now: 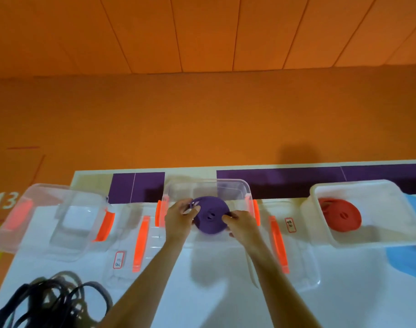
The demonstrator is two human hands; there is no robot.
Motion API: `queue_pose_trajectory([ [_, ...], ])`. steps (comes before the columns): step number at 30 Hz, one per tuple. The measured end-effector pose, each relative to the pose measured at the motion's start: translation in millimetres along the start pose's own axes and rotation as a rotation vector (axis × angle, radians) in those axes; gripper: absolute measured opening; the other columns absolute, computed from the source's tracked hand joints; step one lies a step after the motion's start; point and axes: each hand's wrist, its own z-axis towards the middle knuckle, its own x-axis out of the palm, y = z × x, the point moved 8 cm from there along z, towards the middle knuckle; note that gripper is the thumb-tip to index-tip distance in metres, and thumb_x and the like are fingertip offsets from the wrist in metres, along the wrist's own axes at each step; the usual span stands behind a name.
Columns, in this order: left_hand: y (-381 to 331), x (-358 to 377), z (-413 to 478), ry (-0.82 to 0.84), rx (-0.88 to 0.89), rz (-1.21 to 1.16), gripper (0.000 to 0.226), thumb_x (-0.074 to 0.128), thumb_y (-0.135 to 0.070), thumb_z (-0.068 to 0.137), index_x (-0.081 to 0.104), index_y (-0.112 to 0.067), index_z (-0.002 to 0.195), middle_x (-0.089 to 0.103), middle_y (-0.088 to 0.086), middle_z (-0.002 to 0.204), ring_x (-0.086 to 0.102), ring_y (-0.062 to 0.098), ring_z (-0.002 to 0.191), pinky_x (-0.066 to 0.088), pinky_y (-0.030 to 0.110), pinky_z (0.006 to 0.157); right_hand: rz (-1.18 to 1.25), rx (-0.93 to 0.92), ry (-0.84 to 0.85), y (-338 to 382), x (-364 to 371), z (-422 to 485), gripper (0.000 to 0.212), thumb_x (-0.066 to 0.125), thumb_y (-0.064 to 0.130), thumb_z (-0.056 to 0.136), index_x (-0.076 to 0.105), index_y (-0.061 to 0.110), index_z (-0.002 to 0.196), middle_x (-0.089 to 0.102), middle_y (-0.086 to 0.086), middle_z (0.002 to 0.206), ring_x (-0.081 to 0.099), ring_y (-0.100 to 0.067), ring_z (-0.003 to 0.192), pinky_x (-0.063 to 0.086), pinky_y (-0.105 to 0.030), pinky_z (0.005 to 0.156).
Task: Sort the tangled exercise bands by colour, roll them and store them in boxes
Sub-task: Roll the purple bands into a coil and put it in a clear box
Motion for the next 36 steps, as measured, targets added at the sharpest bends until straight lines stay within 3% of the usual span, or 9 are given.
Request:
queue_pose_trajectory([
  [3, 9, 14, 18, 0.027, -0.011, 0.134, 0.029, 0.083, -0.014, 0.090, 0.074, -0.005, 0.116, 0.079, 0.011, 0.110, 0.075, 0.031, 0.105, 0.060, 0.051, 0.094, -0.098, 0.039, 0.091, -3, 15, 14, 0.024, 0.064, 0.024, 0.094, 0.069, 0.001, 0.092, 0.072, -0.017, 0.088, 0.070, -0.036, 0.087, 0.059, -0.044, 0.077],
  [6, 17, 24, 34, 0.052, -0.018, 0.204, 0.028, 0.083, -0.012, 0.090, 0.074, -0.004, 0.116, 0.078, 0.012, 0.110, 0.074, 0.032, 0.106, 0.060, 0.049, 0.093, -0.150, 0.057, 0.134, -5, 24, 27, 0.023, 0.066, 0.027, 0.095, 0.068, 0.004, 0.099, 0.065, -0.012, 0.089, 0.062, -0.029, 0.080, 0.048, -0.031, 0.064],
  [10, 24, 36, 45, 0.093, -0.054, 0.225, 0.030, 0.080, -0.003, 0.089, 0.071, -0.001, 0.118, 0.075, 0.018, 0.114, 0.072, 0.036, 0.109, 0.059, 0.055, 0.092, -0.208, 0.063, 0.165, -12, 29, 41, 0.034, 0.064, 0.026, 0.098, 0.067, -0.001, 0.117, 0.062, -0.012, 0.096, 0.059, -0.027, 0.086, 0.047, -0.032, 0.071],
  [14, 19, 47, 52, 0.142, 0.001, 0.372, 0.034, 0.073, 0.002, 0.091, 0.066, 0.002, 0.125, 0.071, 0.019, 0.121, 0.066, 0.035, 0.114, 0.047, 0.031, 0.091, -0.310, 0.051, 0.214, -18, 36, 49, 0.037, 0.062, 0.027, 0.100, 0.067, -0.003, 0.120, 0.062, -0.012, 0.097, 0.057, -0.025, 0.087, 0.042, -0.024, 0.066],
  [18, 19, 56, 50, 0.153, -0.024, 0.413, 0.041, 0.062, 0.009, 0.092, 0.061, 0.000, 0.132, 0.067, 0.019, 0.127, 0.062, 0.035, 0.118, 0.037, 0.017, 0.085, -0.372, 0.075, 0.230, -22, 41, 53, 0.035, 0.062, 0.026, 0.098, 0.066, 0.000, 0.121, 0.063, -0.012, 0.098, 0.056, -0.024, 0.087, 0.038, -0.022, 0.061],
  [22, 24, 65, 41, 0.160, -0.072, 0.448, 0.052, 0.063, 0.004, 0.097, 0.052, -0.010, 0.145, 0.048, 0.018, 0.138, 0.057, 0.035, 0.125, 0.046, 0.031, 0.102, -0.394, 0.087, 0.209, -24, 41, 55, 0.034, 0.063, 0.025, 0.096, 0.068, 0.001, 0.119, 0.065, -0.011, 0.096, 0.057, -0.024, 0.085, 0.034, -0.019, 0.053],
  [30, 19, 62, 31, 0.174, -0.126, 0.479, 0.073, 0.064, -0.005, 0.097, 0.029, -0.011, 0.162, 0.043, 0.019, 0.150, 0.054, 0.039, 0.133, 0.053, 0.042, 0.101, -0.375, 0.054, 0.188, -17, 35, 50, 0.034, 0.066, 0.022, 0.092, 0.066, 0.002, 0.120, 0.068, -0.012, 0.103, 0.064, -0.028, 0.089, 0.041, -0.023, 0.059],
  [34, -2, 36, 12, 0.190, -0.012, 0.576, 0.042, 0.063, -0.013, 0.099, 0.053, -0.007, 0.139, 0.057, 0.018, 0.134, 0.059, 0.035, 0.124, 0.044, 0.028, 0.084, -0.432, -0.116, 0.087, 9, 24, 32, 0.039, 0.062, 0.028, 0.093, 0.062, 0.010, 0.127, 0.067, -0.014, 0.118, 0.066, -0.031, 0.101, 0.046, -0.032, 0.074],
  [36, -24, 17, -8, 0.190, 0.130, 0.609, 0.035, 0.062, -0.014, 0.100, 0.060, -0.009, 0.135, 0.064, 0.014, 0.129, 0.061, 0.030, 0.122, 0.041, 0.025, 0.086, -0.514, -0.234, 0.034, 24, 19, 13, 0.043, 0.061, 0.033, 0.096, 0.060, 0.017, 0.136, 0.066, -0.008, 0.126, 0.065, -0.029, 0.110, 0.050, -0.033, 0.082],
])
